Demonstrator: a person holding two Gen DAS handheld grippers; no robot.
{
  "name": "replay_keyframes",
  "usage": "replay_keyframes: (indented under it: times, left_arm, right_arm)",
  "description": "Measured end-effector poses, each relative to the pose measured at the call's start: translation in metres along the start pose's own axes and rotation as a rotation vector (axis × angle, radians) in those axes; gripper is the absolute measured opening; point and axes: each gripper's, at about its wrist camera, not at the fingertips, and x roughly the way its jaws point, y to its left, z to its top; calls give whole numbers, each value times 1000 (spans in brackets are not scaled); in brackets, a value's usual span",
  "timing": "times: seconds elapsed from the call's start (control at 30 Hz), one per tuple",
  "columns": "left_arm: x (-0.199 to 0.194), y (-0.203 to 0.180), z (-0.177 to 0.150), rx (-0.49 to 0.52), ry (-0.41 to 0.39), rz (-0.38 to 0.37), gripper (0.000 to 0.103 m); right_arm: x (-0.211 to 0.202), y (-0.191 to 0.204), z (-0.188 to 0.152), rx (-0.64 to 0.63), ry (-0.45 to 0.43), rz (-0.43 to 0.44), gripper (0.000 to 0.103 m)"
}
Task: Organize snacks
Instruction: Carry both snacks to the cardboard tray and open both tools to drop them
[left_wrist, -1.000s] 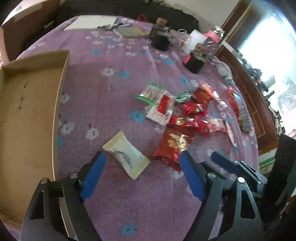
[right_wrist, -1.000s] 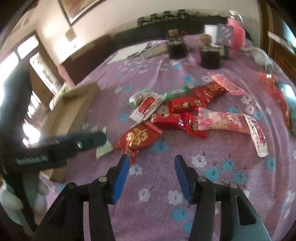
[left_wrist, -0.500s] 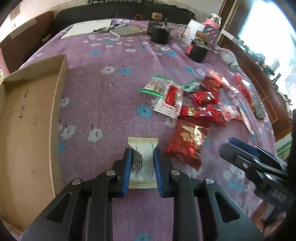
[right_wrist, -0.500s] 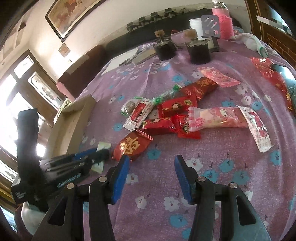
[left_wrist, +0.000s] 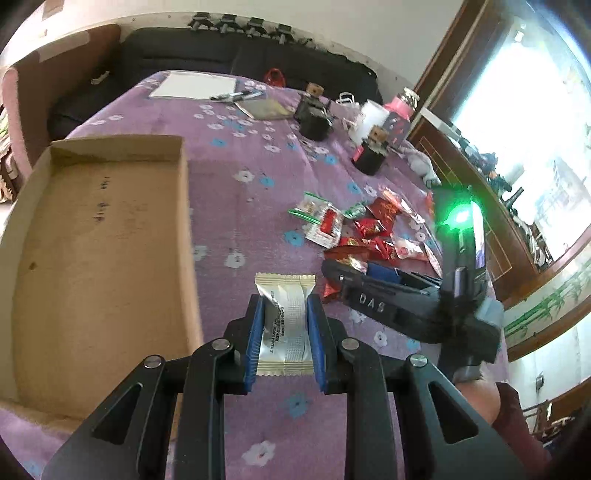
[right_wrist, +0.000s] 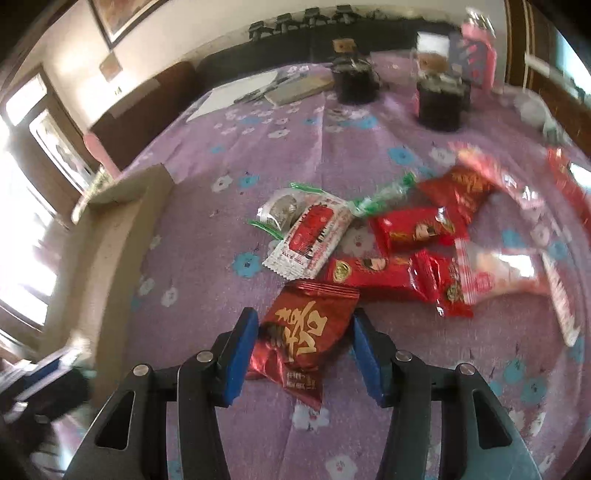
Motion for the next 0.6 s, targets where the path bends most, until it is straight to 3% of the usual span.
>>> replay_keyframes:
  times: [0.07,0.13,0.37,0.6]
  left_arm:
    - [-10,10,-1,-17,-16,-3,21]
    - [-20,22,0,-42,-31,-17,21]
    - [-55,67,15,-107,-85,-36,21]
    - [-58,126,75,-119,-90,33,21]
  right_arm:
    - [-4,4,-5,-19,0,6,32]
    - [-13,7,-11,-35,-12,0,26]
    - [-63,23,-9,-88,-95,57,24]
    - [-91,87,48,-164,-124,210,24]
